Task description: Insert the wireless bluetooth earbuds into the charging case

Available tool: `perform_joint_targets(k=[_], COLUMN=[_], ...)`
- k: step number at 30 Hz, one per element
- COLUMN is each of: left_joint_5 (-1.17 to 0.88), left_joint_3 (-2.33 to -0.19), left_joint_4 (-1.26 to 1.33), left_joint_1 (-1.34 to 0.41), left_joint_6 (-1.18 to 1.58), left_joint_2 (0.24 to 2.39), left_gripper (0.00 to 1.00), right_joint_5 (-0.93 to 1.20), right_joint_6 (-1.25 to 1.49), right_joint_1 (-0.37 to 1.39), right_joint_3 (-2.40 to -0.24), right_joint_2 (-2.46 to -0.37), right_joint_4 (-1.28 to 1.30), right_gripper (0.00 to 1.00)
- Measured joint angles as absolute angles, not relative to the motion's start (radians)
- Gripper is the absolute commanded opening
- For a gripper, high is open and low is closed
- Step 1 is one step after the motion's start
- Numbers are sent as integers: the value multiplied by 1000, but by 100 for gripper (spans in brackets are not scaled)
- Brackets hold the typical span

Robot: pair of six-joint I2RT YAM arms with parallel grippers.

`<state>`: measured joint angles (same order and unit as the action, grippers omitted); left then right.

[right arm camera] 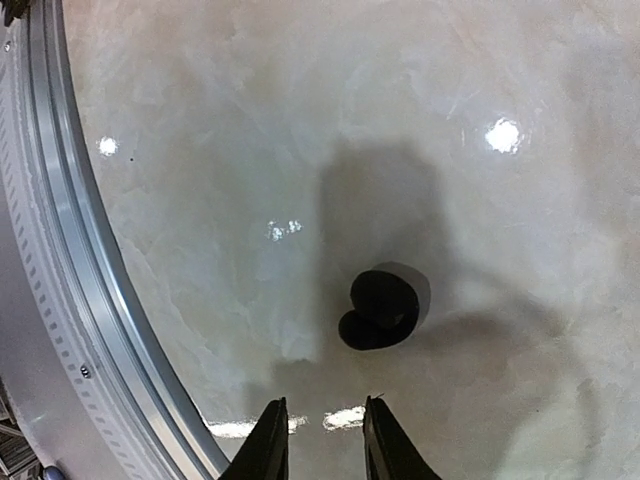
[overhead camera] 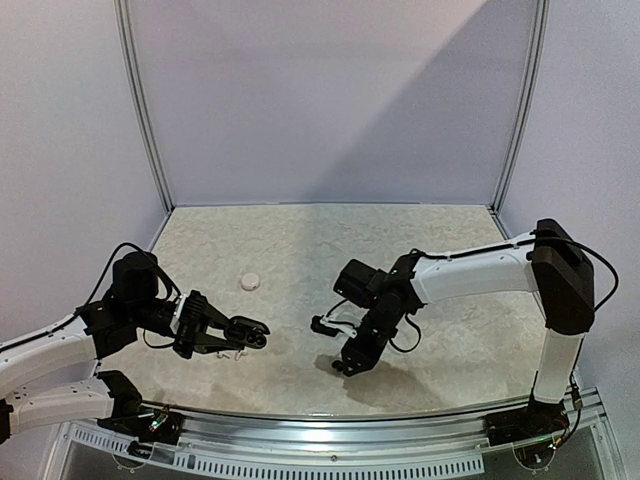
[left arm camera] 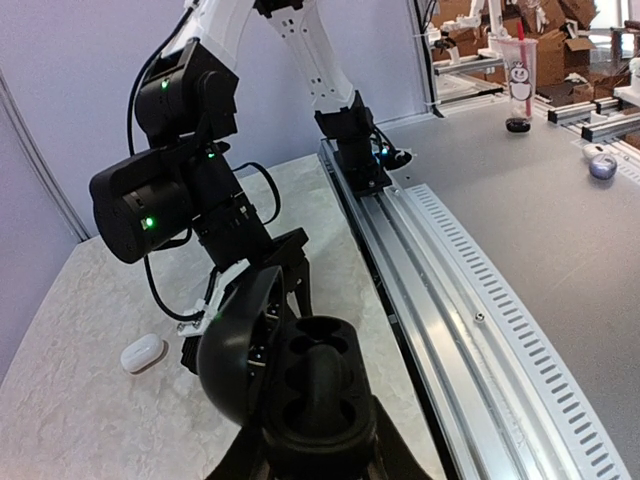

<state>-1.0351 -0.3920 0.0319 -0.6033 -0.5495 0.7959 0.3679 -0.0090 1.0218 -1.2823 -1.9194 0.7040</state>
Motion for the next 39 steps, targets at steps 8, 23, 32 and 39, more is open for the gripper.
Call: perform_joint_targets(k=[8, 23, 32, 39], left_joint_5=[-1035, -1035, -1030, -1023], left_joint_3=[-392, -392, -392, -392], left_joint_4=[32, 30, 30, 31], left_joint_1=[-603, -603, -603, -603], left_joint_6=[-550, -553, -554, -553], left_joint_2=[796, 790, 790, 785], left_gripper=[0, 0, 0, 0], right_joint_5=[294, 263, 272, 292], right_joint_6=[51, 158, 169, 170], right_joint_1=[995, 994, 994, 995], right_joint_3=[-1296, -1303, -1293, -1270], right_joint_2=[-1888, -1942, -1951, -1951], right_joint_4=[667, 579, 571, 566], right_gripper=[30, 19, 17, 17])
